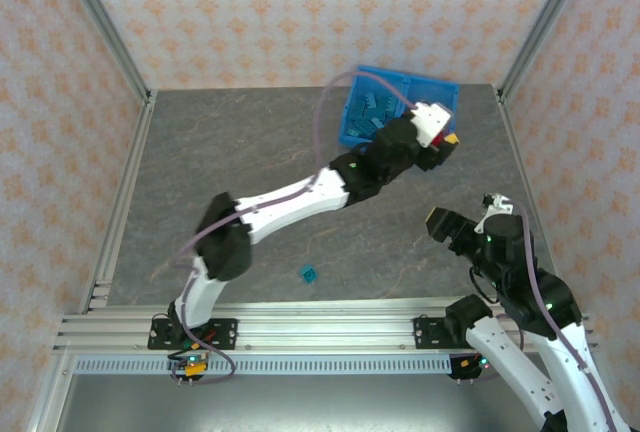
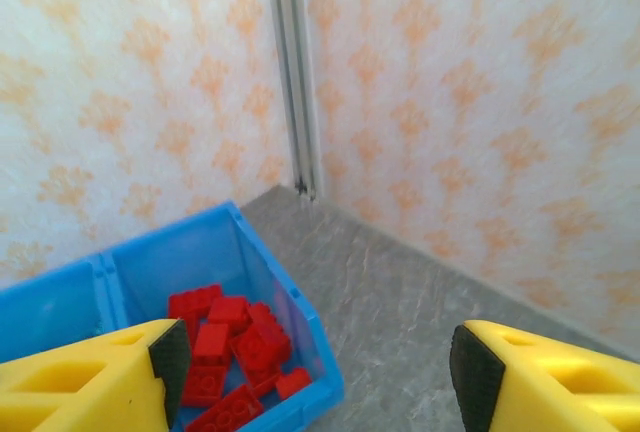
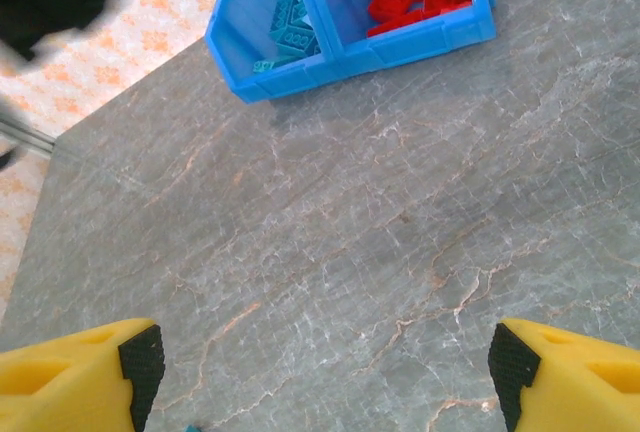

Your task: Sort the legos into containers by color

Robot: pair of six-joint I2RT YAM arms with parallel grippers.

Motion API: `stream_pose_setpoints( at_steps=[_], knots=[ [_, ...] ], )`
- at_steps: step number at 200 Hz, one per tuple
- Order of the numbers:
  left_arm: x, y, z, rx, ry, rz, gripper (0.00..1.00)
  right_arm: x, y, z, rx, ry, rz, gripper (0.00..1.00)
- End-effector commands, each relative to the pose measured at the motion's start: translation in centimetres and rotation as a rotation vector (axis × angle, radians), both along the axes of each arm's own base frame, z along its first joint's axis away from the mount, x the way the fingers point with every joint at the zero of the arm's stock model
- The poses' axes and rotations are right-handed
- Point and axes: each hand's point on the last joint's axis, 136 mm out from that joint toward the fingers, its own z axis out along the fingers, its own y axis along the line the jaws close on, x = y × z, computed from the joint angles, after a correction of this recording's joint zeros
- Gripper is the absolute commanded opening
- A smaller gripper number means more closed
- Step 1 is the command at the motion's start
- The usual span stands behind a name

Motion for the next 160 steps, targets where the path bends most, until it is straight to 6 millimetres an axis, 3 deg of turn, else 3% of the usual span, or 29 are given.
stream_pose_setpoints(
  at_steps=[1, 63, 87, 119, 160],
  knots=[
    [-2.0, 4.5, 3.4, -0.098, -0.054, 0.003, 0.75, 1.0, 0.4, 2.4, 0.01, -0.093, 0.012, 0.86],
    [-12.9, 16.0, 1.7, 0.114, -0.052, 0.0, 0.92, 4.1, 8.4, 2.5, 0.137, -0.094, 0.353, 0.91],
    [-16.5, 19.4, -0.6, 0.176, -0.019, -0.037, 1.0, 4.8, 11.3, 1.7, 0.18, -0.04, 0.463, 0.95],
    [-19.9, 22.7, -5.3, 0.324, 0.155, -0.062, 0.99, 3.8, 15.2, -1.1, 0.102, 0.068, 0.614, 1.0],
    [-23.7, 25.4, -10.3, 0.445, 0.404, -0.041, 1.0, 1.4, 20.4, -6.8, -0.082, 0.24, 0.793, 0.99]
  ],
)
